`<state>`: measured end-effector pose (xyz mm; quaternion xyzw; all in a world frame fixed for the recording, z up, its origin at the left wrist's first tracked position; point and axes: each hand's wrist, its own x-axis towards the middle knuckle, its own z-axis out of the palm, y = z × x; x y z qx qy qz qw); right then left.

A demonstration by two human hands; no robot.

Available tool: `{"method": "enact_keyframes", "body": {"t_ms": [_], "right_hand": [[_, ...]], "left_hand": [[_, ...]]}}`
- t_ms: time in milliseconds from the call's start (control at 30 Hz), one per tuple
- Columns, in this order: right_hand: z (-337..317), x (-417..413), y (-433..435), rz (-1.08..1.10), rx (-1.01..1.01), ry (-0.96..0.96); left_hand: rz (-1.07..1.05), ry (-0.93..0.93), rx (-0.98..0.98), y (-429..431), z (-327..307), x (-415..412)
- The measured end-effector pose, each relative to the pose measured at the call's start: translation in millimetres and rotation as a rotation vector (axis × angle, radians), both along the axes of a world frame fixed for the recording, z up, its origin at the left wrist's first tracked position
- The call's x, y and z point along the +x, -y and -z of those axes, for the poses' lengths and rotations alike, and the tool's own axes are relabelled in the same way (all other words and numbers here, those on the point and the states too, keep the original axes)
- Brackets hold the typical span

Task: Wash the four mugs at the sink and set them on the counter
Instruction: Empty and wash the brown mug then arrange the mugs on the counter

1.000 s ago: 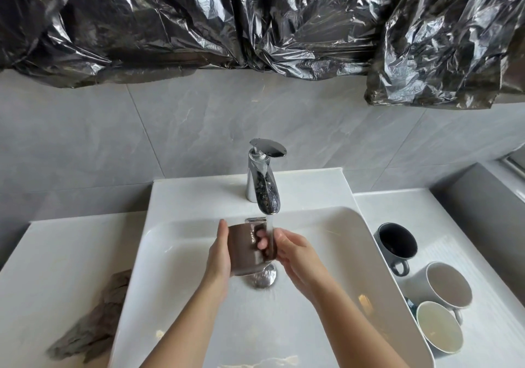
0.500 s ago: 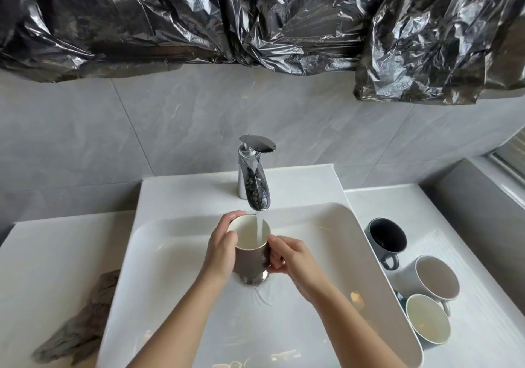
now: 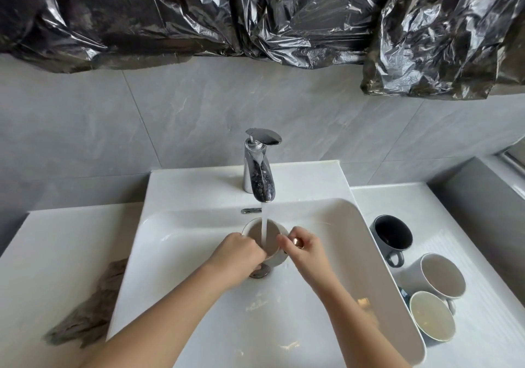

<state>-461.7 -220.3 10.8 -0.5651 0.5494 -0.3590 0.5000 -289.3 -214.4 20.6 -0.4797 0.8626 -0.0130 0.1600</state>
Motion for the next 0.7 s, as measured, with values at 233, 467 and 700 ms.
{"method": "enact_keyframes", "body": {"t_ms": [233,467,700], "right_hand": [[-7.1,-4.8,-0.4,-0.068,0.37,0.36],[-3.6,1.7,1.6,-0.088,0.377,0.315],[-12.9,0.9,7.1,-0.21,0.407,0.143]], "left_hand": [[-0.008,-0.259,-0.021,-18.6,6.3,-13.8],[0.035,-0.066,-0.067,-15.3,0.7,-2.3],[0.007,0.015,-0.033,-11.8,8.7,-4.6]]}}
